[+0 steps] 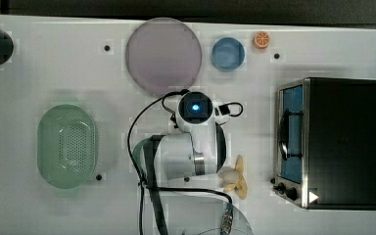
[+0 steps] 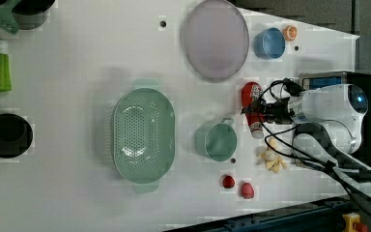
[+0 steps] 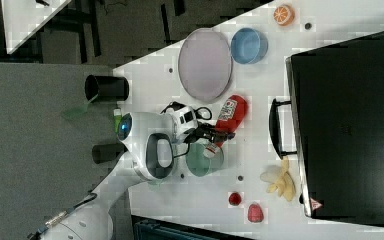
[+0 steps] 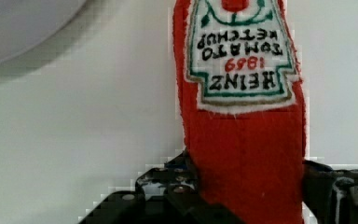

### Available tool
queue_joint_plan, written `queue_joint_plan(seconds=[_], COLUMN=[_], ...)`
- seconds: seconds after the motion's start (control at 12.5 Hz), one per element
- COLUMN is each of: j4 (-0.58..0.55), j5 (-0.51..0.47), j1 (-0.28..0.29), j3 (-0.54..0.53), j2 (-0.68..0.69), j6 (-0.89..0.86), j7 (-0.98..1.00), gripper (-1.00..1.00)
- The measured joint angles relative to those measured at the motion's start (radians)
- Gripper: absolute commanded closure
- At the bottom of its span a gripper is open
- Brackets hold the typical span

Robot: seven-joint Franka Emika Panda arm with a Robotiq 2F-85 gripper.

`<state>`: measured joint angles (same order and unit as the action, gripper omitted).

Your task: Pick ketchup from strainer and place it on the table

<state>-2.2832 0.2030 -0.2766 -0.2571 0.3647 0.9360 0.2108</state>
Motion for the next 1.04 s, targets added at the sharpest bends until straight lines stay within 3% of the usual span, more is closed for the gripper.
queue_joint_plan(seconds=[0.16,0.24,0.64,1.04], j4=[-0.002,0.000,0.082,0.377], j5=[0.005,0.005,0.006,-0.003], j1=[-0.007,-0.013,-0.019,-0.018], j3=[0.001,-0.001,-0.010,-0.022], j2=[0.005,0.005,-0.072,-0.208], j6=[0.007,0.004,-0.074,-0.330], j7=[0.000,0.000,0.000,-0.009], gripper=[-0.90,-1.00,-1.00,-1.00])
